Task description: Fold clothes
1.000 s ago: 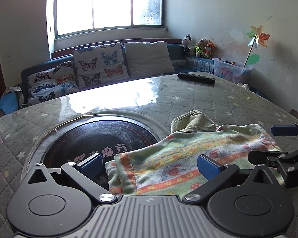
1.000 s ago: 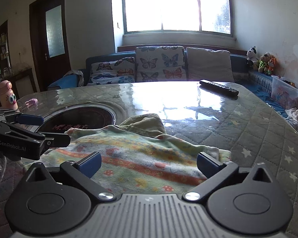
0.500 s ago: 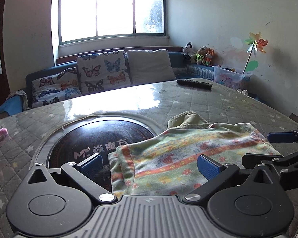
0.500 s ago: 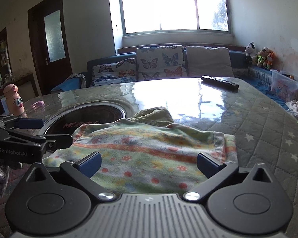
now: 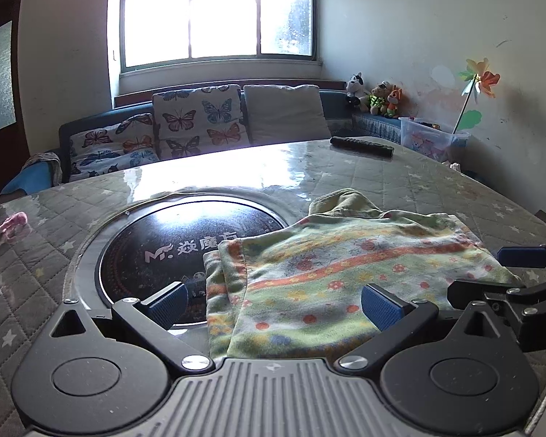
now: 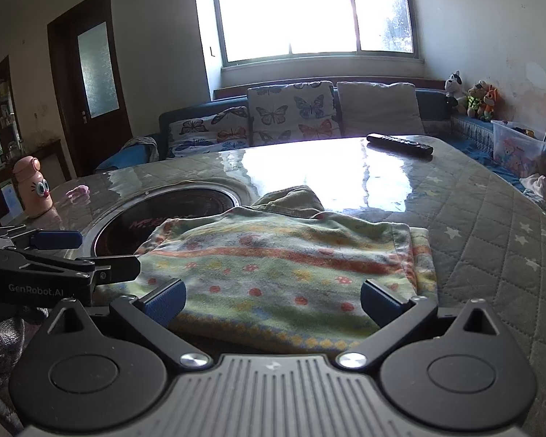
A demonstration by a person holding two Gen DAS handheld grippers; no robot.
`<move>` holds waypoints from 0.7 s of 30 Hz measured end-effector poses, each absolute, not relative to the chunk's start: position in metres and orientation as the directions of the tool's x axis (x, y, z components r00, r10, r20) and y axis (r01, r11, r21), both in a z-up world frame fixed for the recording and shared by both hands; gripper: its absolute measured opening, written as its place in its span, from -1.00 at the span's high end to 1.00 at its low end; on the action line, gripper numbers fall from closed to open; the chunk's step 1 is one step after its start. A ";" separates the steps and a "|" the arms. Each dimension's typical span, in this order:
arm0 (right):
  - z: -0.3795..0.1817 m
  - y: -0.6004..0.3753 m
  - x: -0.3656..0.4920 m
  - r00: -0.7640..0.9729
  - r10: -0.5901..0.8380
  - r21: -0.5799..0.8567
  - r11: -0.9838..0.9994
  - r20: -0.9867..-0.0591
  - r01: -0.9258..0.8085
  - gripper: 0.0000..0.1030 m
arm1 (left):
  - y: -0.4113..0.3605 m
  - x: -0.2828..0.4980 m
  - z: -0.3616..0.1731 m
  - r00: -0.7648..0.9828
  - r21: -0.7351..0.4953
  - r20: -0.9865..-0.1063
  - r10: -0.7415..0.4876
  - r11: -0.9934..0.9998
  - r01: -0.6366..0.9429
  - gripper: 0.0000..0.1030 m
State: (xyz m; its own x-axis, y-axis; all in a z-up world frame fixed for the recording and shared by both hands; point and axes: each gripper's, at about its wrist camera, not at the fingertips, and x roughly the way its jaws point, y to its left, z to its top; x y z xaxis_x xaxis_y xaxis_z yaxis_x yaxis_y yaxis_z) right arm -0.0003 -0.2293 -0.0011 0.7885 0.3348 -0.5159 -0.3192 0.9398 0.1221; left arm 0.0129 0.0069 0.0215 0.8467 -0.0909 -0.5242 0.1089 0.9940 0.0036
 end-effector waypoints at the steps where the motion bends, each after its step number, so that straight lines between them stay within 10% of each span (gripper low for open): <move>1: -0.001 -0.229 -0.004 0.791 0.331 0.119 0.941 -0.514 -0.317 -1.00 | 0.007 0.010 0.022 0.847 0.002 -0.524 -0.089 0.994 0.106 -1.00; 21: 0.015 -0.227 -0.045 0.840 0.285 0.101 0.958 -0.461 -0.270 -1.00 | 0.021 -0.014 0.023 0.849 -0.022 -0.520 -0.089 0.996 0.091 -1.00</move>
